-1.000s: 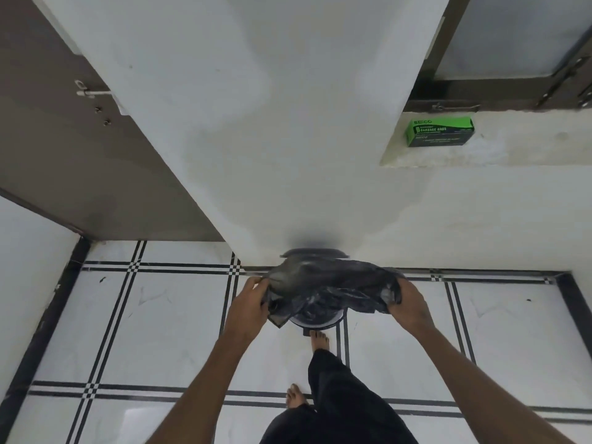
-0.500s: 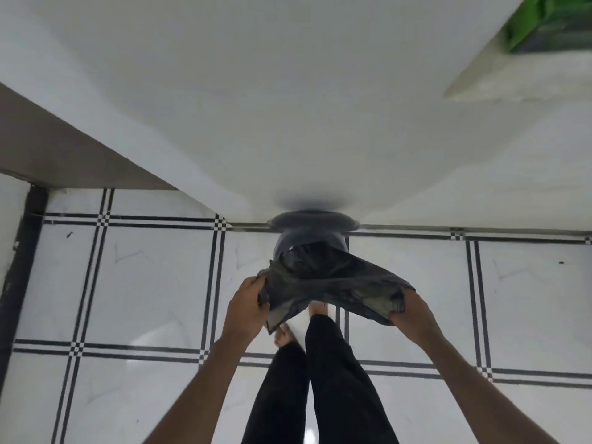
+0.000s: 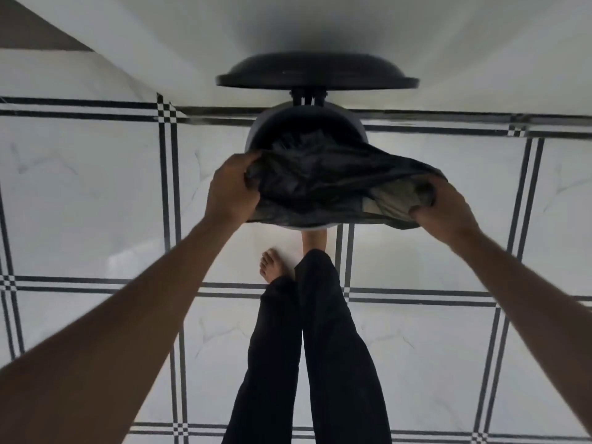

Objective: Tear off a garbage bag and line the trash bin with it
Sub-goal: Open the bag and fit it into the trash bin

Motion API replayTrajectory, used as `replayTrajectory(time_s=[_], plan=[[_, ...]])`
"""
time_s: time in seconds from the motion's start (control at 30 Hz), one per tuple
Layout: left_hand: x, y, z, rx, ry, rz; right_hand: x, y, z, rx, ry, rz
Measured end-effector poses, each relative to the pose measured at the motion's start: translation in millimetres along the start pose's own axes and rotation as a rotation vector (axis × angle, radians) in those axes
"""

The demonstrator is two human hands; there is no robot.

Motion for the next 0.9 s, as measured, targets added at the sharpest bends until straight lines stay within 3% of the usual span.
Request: replayTrajectory(time_s=[0.17, 0.23, 0.4, 0.6, 0.7, 0.9], plan=[[-24.6, -23.1, -16.8, -0.025, -0.066, 0.045, -17.6, -31.7, 2.3, 0.059, 0.141, -0.328], [-25.0, -28.3, -20.9, -0.045, -0.093, 0.086, -19.7, -42.3, 3.4, 0.077, 0.193, -0.377], [-28.5, -38.9, -32.0, -0.230, -0.228, 0.114, -25.6, -59.2, -4.2, 0.116, 0.154, -0.081], [-43.4, -52.4, -37.3, -0.280, -0.203, 0.129, -45.3, -75.8, -16.1, 0.280, 0.034, 0.250], [-50.9, -67.2, -42.1, -0.238, -0.177, 0.152, -53.3, -86.6, -23.5, 0.381, 0.046, 0.286], [-56.9, -91.4, -44.6, -0.248, -0.114, 0.190, -67.2, -116.7, -34.1, 0.414, 0.010, 0.228]])
Point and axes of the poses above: each hand's wrist, its own y-axis away from the middle knuckle, its own x-axis out of the back of the hand, z = x × y, the point moved 1 cm from there along -y, towards the middle knuckle, and after that the axes turned 9 degrees about z, right-handed, at the moved point
